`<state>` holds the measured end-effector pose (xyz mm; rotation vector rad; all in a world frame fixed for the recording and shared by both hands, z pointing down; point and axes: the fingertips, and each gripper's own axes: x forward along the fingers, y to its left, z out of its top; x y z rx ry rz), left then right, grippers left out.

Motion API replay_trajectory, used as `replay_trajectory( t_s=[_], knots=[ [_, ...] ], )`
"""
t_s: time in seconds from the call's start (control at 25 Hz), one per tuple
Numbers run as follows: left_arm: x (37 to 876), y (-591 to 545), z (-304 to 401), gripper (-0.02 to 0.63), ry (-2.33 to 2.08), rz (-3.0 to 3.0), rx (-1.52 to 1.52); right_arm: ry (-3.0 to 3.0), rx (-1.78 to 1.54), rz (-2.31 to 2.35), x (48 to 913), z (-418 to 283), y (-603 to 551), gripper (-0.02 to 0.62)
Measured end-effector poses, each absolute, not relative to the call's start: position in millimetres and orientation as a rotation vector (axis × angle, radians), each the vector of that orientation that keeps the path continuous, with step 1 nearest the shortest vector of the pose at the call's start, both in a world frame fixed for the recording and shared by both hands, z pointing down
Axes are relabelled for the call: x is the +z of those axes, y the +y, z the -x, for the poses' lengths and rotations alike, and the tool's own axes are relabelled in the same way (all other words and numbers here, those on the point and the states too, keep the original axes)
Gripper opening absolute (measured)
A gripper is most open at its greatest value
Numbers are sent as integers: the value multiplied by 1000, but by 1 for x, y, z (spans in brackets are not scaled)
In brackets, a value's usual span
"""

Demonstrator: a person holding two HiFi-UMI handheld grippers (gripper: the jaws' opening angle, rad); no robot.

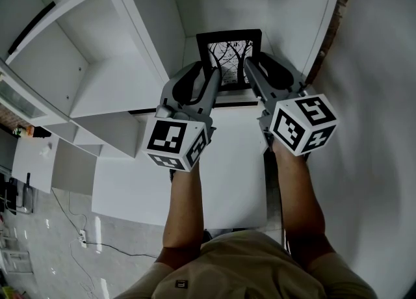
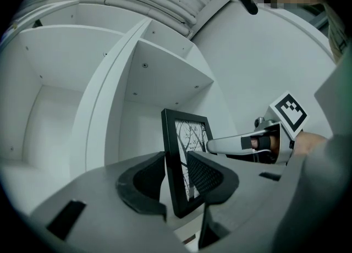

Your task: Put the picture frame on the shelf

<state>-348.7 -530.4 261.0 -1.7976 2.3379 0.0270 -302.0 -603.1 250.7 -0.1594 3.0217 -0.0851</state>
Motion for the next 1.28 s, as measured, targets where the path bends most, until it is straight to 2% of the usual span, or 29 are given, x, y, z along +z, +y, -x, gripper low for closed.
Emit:
replay_trajectory(
  t_s=[1.28],
  knots=[
    [257, -520, 344, 112, 2340, 1710, -31, 2986, -49, 162, 247, 297, -602, 118]
  ],
)
